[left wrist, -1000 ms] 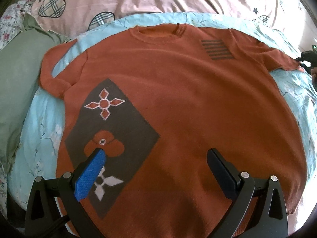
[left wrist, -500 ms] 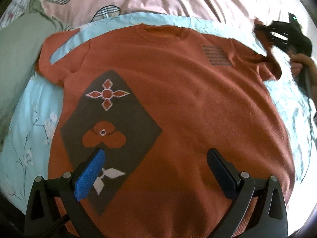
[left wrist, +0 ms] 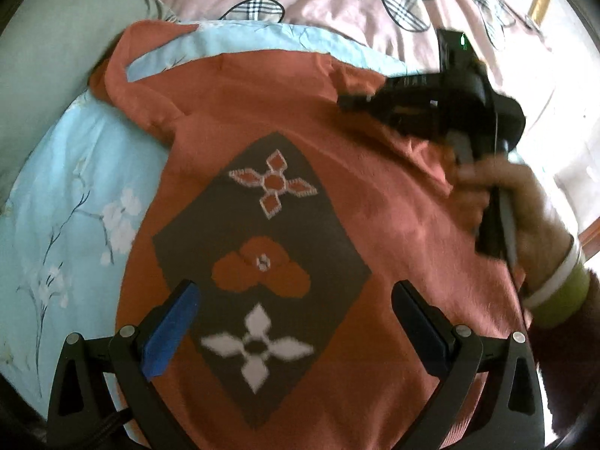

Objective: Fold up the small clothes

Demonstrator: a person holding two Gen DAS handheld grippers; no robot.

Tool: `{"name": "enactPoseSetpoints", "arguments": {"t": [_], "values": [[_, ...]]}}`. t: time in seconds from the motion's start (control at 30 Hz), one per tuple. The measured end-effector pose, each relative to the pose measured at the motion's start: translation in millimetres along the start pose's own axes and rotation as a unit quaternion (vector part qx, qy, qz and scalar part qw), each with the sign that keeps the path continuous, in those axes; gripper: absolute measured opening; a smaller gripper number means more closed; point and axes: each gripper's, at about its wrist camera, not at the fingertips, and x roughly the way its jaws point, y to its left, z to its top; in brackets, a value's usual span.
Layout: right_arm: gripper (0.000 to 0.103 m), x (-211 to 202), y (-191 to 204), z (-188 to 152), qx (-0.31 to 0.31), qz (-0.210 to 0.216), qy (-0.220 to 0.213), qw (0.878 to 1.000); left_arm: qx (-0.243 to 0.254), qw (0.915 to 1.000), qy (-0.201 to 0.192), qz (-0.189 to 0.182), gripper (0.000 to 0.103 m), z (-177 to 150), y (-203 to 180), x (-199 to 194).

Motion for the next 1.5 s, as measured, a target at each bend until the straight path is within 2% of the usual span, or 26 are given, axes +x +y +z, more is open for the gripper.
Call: {"name": "enactPoseSetpoints", "arguments": {"t": [0.03, 0.1, 0.27, 0.33, 0.47, 0.53, 0.57, 0.63, 0.67, 0.7, 0.73, 0.77, 0.8, 0.83, 0.87, 0.9, 1.0, 1.07, 1.13, 1.2, 1.3, 1.33, 1.37, 1.4, 1.43, 1.5], "values": [[0.044, -4, -3, -2, 0.011, 0.011, -0.005, 1.0, -0.002, 1.0, -0.002, -0.005, 0.102, 5, 1, 2], [0.051, -22, -5, -6, 0.012, 0.013, -0.025, 1.0, -0.003, 0.9997, -0.009, -0.024, 0.102, 22, 4, 10], [0.052, -94, -14, -30, 0.019, -0.01, -0.089, 0.996, -0.003, 0.9972, -0.011, -0.073, 0.102, 77, -1, 46], [0.056, -117, -15, -42, 0.025, -0.023, -0.113, 0.993, -0.006, 0.9954, -0.01, -0.095, 0.102, 97, -4, 63], [0.059, -156, -22, -74, 0.057, -0.048, -0.15, 0.986, -0.018, 0.9909, 0.009, -0.133, 0.102, 157, -12, 115], [0.059, -169, -27, -88, 0.074, -0.058, -0.16, 0.983, -0.021, 0.9891, 0.022, -0.144, 0.102, 176, -14, 138], [0.059, -174, -29, -93, 0.081, -0.06, -0.164, 0.981, -0.017, 0.9858, 0.042, -0.161, 0.102, 187, -17, 155], [0.059, -183, -30, -101, 0.093, -0.06, -0.173, 0.979, -0.007, 0.9809, 0.077, -0.178, 0.099, 196, -20, 179], [0.059, -187, -31, -104, 0.096, -0.061, -0.176, 0.978, 0.0, 0.9808, 0.077, -0.179, 0.097, 199, -22, 184], [0.059, -189, -30, -106, 0.097, -0.061, -0.179, 0.977, 0.007, 0.9817, 0.067, -0.178, 0.08, 199, -22, 182], [0.059, -192, -30, -107, 0.099, -0.06, -0.183, 0.976, 0.019, 0.9822, 0.056, -0.178, 0.03, 199, -23, 178], [0.059, -193, -29, -109, 0.097, -0.059, -0.185, 0.976, 0.019, 0.9804, 0.061, -0.186, 0.001, 199, -22, 176], [0.059, -193, -28, -109, 0.095, -0.059, -0.186, 0.976, 0.011, 0.9802, 0.057, -0.189, 0.005, 198, -18, 171], [0.059, -193, -26, -109, 0.091, -0.059, -0.186, 0.977, -0.003, 0.9827, 0.037, -0.182, 0.005, 195, -10, 160], [0.059, -193, -24, -110, 0.088, -0.057, -0.185, 0.977, -0.015, 0.9853, -0.001, -0.17, 0.005, 187, 2, 139], [0.059, -192, -24, -112, 0.088, -0.056, -0.185, 0.977, -0.024, 0.9851, -0.018, -0.17, 0.006, 182, 11, 127], [0.059, -187, -26, -117, 0.088, -0.062, -0.179, 0.978, -0.051, 0.9796, -0.02, -0.193, 0.009, 160, 39, 108], [0.059, -183, -29, -120, 0.094, -0.061, -0.171, 0.979, -0.05, 0.9784, -0.005, -0.2, 0.023, 155, 49, 110], [0.059, -182, -31, -124, 0.102, -0.062, -0.167, 0.979, -0.057, 0.9784, 0.017, -0.198, 0.056, 157, 53, 120], [0.059, -185, -31, -127, 0.105, -0.068, -0.17, 0.978, -0.065, 0.9761, 0.025, -0.206, 0.064, 165, 53, 130], [0.059, -193, -36, -130, 0.113, -0.081, -0.177, 0.974, -0.062, 0.975, 0.041, -0.209, 0.062, 177, 41, 148], [0.059, -197, -39, -130, 0.119, -0.086, -0.182, 0.972, -0.056, 0.9751, 0.043, -0.21, 0.053, 178, 37, 154], [0.059, -200, -40, -130, 0.121, -0.089, -0.184, 0.971, -0.043, 0.9762, 0.043, -0.208, 0.042, 178, 31, 158], [0.059, -204, -42, -130, 0.123, -0.093, -0.187, 0.97, -0.032, 0.9763, 0.047, -0.209, 0.003, 176, 25, 160], [0.059, -209, -45, -130, 0.124, -0.101, -0.192, 0.968, -0.025, 0.9764, 0.053, -0.208, 0.005, 172, 21, 160], [0.065, -218, -49, -128, 0.124, -0.117, -0.199, 0.965, -0.029, 0.983, 0.022, -0.18, 0.004, 165, 25, 141]]}}
